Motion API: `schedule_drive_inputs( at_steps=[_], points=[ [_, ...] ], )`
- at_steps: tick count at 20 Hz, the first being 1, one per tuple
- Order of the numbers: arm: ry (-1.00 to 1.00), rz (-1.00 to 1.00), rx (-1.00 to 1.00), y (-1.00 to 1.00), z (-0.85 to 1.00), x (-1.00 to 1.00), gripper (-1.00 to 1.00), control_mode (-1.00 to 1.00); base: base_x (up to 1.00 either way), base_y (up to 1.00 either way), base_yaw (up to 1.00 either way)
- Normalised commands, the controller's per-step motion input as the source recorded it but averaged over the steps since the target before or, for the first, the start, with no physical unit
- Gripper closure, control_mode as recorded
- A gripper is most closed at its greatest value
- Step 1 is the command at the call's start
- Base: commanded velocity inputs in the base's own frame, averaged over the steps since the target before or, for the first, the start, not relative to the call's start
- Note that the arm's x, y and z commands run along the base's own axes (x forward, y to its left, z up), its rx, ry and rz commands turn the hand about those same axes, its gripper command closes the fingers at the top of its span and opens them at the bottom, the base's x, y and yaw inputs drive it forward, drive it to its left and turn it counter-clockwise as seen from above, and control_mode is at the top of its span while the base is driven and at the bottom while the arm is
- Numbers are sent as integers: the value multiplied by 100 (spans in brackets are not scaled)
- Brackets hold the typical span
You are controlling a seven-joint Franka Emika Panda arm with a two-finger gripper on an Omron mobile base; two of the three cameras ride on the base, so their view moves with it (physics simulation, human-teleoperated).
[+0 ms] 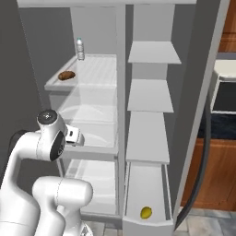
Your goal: Take the lemon and potato from the fridge shelf and place them in the freezer drawer to begin freezing them.
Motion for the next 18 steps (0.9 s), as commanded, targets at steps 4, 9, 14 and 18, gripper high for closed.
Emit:
schedule_drive_inputs(
  at_steps=[4,9,14,18],
  points=[
    [0,0,0,0,0,0,-100,100,42,2,0],
    [0,0,0,0,0,0,-100,100,34,15,0],
    [-1,0,0,28,84,9,-100,-100,0,0,0],
    [-5,0,0,21,100,8,-100,-100,0,0,0]
  ],
)
